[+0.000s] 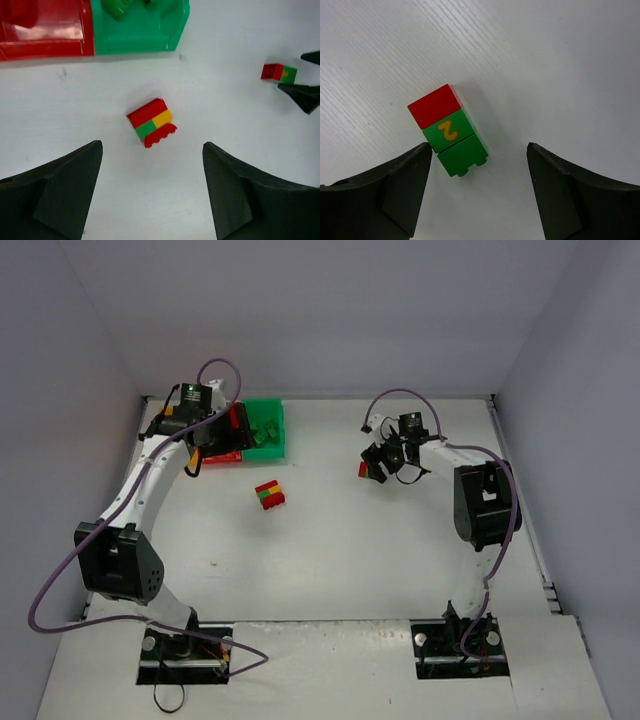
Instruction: Sort the legos into containers by color
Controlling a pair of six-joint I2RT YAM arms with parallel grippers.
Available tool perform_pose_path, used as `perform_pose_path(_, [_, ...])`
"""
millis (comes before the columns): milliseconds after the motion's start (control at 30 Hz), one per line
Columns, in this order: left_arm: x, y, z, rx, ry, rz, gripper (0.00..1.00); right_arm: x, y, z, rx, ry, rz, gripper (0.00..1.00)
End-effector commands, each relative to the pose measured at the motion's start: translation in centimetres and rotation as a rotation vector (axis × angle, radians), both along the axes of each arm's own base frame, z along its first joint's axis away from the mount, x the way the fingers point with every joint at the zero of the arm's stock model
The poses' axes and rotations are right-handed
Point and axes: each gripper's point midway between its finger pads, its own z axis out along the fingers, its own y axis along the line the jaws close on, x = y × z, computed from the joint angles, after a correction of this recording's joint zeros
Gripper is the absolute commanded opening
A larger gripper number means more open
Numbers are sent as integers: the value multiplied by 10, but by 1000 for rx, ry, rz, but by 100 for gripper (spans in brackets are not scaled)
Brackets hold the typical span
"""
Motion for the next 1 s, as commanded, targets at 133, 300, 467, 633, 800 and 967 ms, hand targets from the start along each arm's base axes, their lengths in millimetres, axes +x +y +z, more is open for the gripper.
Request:
perform_pose_path(133, [-45,-27,-1,-59,-18,-69,74,4,18,5,65,-11,62,70])
perform_pose_path(300, [-64,-39,-9,-65,-7,-96,74,-2,19,1,69,5,64,64])
perform_pose_path(467, [-75,-39,-14,-70,9,-100,74,-9,27,6,102,21,66,53])
perform_pose_path(633, [-80,-42,-13,-93,13,-112,74,-19,46,17,120,14,99,27])
perform_pose_path(800, [-84,-52,-2,-132,-1,-141,74,-41,77,43,156,-17,139,7])
perform_pose_path(967, [-86,-70,19,-212,-45,-187,74,-82,125,94,227,-116,229,0])
